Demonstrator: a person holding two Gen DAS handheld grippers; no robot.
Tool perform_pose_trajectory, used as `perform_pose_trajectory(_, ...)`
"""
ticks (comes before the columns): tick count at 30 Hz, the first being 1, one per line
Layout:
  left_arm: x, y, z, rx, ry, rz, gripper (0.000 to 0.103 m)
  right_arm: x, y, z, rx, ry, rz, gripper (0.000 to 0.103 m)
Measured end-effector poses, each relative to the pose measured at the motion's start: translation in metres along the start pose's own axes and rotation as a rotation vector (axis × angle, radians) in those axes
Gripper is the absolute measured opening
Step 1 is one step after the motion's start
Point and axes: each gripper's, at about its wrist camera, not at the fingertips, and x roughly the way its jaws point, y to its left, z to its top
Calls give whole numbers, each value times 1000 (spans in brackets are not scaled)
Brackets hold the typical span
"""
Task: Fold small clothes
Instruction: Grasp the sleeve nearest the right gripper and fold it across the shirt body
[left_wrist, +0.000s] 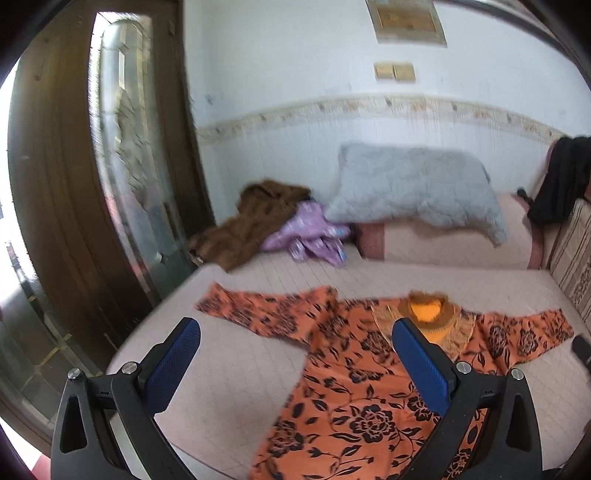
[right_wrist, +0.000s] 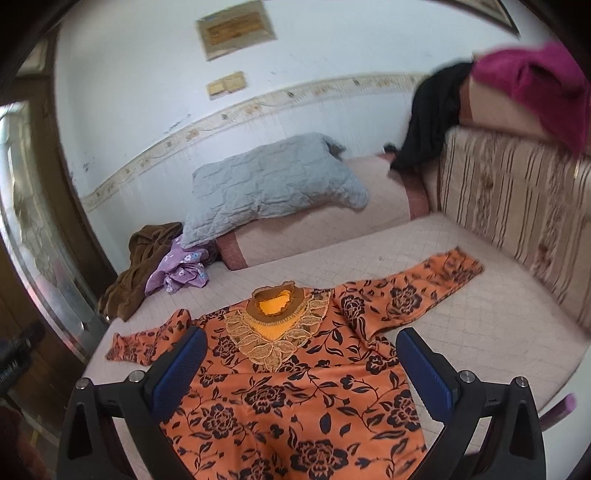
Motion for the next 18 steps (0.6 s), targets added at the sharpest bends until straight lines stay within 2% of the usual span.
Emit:
perform_pose_trajectory(2, 43, -17, -9, 10, 80, -43, 103, 37, -44, 7, 116, 68, 62, 103)
perform_pose_trajectory(4, 89, -36, -20, 12, 192, -105, 103, 78, -98, 12, 277, 125, 98, 103)
perform_pose_trajectory(5, 116, -47, -28, 13, 256, -135, 103, 98, -125, 13, 356, 148, 97, 103)
perform_pose_trajectory(8, 176, -75, -50, 16, 387, -144, 103, 144, -205, 13, 578, 155, 64, 102)
perform_pose_trajectory(10, 205, -92, -61, 31, 419, -136, 103, 166, -248, 13, 699, 149, 46, 98)
perform_pose_trajectory(11, 216, -99, -65, 37, 431, -131, 103, 176, -264, 12, 754, 160, 29, 92)
perform_pose_trajectory(13, 237, -111, -74, 37, 440, -134, 103, 192, -297, 15, 847, 155, -16, 85)
perform_pose_trajectory(15, 249, -122, -79, 48, 428, -128, 103, 205, -319, 23, 873, 134, -68, 77)
perform_pose_trajectory(18, 257, -137, -81, 112, 386, -141, 103, 231, -340, 37, 878, 146, -74, 67)
